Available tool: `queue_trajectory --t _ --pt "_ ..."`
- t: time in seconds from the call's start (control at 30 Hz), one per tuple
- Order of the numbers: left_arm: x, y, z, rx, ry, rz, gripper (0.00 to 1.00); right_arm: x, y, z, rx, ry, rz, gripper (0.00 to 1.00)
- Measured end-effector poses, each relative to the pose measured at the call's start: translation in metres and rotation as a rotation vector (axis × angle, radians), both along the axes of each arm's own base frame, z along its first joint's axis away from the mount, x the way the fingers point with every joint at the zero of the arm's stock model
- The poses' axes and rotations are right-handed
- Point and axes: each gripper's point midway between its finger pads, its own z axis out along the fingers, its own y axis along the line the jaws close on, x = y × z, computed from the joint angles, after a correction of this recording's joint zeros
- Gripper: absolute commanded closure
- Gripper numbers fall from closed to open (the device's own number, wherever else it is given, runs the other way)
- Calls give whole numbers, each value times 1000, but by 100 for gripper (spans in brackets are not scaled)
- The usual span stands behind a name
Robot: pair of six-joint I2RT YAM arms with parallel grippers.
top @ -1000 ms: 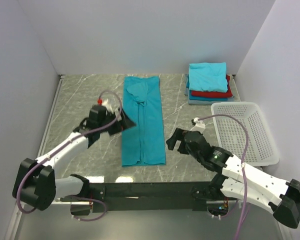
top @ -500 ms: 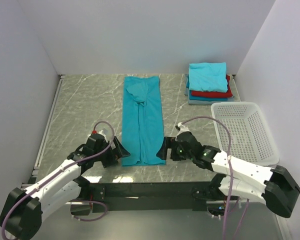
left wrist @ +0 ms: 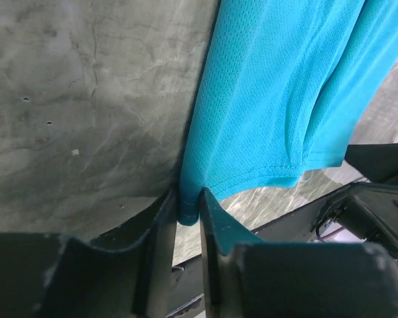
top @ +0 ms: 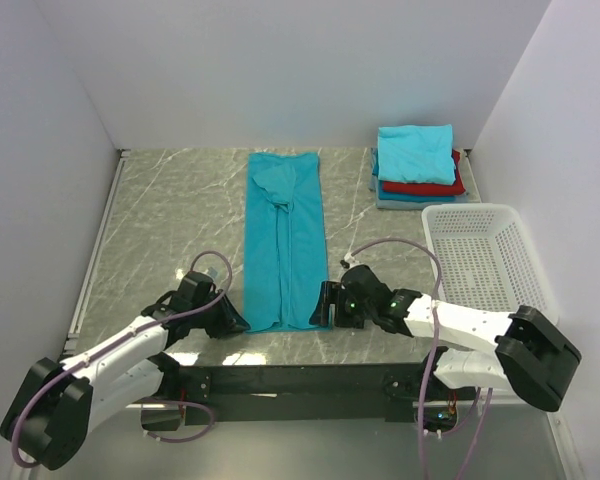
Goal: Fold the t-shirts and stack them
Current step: Fold the tshirt
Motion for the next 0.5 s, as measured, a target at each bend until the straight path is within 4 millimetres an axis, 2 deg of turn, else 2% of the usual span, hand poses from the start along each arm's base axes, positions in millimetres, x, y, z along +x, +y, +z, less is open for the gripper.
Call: queue_trajectory --t 0.13,0.2,0.23,0.27,0.37,0.5 --pt "0 0 -2 1 6 0 82 -7 -1 -10 -5 41 1 28" --pt "0 -1 -3 0 9 0 89 -6 0 -11 0 44 -2 34" --pt "0 -1 -3 -3 10 -1 91 -6 1 -12 0 47 -5 42" --pt "0 -2 -3 -4 9 -3 99 -6 1 -13 0 48 -6 47" --pt "1 -4 -2 -16 5 -9 100 -6 -1 -18 -13 62 -16 67" --pt "1 -5 -2 -21 3 -12 100 -6 -4 -24 -29 72 -35 84"
